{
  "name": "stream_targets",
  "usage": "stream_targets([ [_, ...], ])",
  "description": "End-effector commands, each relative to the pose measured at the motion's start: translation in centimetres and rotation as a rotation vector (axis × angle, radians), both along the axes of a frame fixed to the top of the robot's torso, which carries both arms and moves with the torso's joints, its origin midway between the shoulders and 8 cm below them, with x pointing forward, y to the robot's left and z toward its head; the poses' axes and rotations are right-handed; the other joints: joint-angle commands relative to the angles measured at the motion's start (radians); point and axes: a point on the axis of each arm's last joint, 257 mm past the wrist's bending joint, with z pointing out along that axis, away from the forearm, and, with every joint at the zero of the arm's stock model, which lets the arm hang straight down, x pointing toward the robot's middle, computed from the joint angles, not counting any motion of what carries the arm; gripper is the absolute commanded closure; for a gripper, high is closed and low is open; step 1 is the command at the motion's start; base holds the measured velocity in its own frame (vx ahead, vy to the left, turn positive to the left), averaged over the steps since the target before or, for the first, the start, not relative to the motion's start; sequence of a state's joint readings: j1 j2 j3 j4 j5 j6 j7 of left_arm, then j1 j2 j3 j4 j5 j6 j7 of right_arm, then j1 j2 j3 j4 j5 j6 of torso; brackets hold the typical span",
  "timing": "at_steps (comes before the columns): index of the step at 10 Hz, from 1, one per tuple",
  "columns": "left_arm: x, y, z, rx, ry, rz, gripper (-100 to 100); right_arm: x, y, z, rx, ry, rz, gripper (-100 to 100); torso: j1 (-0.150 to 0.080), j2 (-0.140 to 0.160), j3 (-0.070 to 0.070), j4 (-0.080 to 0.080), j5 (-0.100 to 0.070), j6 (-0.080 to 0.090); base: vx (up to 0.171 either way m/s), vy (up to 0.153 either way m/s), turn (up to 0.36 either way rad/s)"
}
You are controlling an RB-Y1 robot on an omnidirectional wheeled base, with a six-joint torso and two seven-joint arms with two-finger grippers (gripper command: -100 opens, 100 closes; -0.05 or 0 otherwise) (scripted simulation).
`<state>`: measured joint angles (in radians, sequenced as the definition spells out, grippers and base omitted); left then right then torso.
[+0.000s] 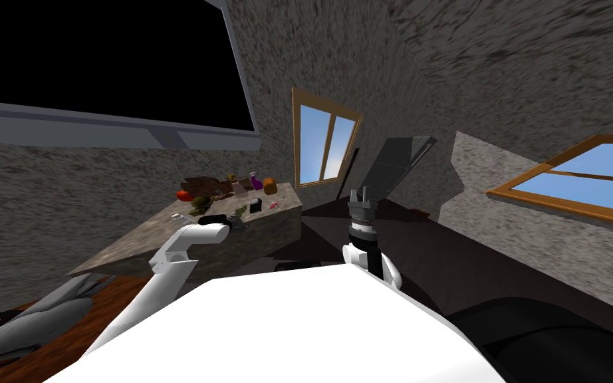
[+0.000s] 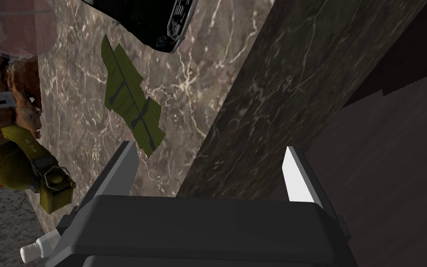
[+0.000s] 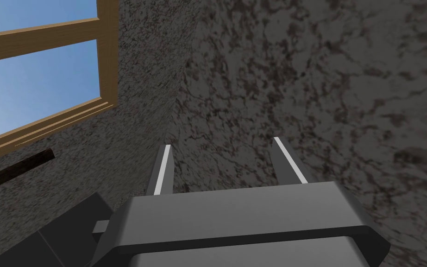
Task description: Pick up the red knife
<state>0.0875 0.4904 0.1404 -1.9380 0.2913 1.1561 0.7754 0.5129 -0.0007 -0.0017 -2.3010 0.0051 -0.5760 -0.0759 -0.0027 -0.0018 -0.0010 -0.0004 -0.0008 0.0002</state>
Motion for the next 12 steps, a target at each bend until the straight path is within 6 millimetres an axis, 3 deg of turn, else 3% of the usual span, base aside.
stream_targets([
  [1,0.0,0.5,-0.3,-0.031,0.036,0.034,-100,0.0,0.0,0.0,0.000,0.000,0.000,0,0.000,0.000,0.000,0.000,0.000,0.000,0.034,-0.074,-0.003],
  [12,-2.8,1.7,-2.0,-0.127,0.271,0.154,-100,0.0,0.0,0.0,0.000,0.000,0.000,0,0.000,-0.002,-0.001,0.000,0.000,0.000,0.034,-0.041,-0.010],
])
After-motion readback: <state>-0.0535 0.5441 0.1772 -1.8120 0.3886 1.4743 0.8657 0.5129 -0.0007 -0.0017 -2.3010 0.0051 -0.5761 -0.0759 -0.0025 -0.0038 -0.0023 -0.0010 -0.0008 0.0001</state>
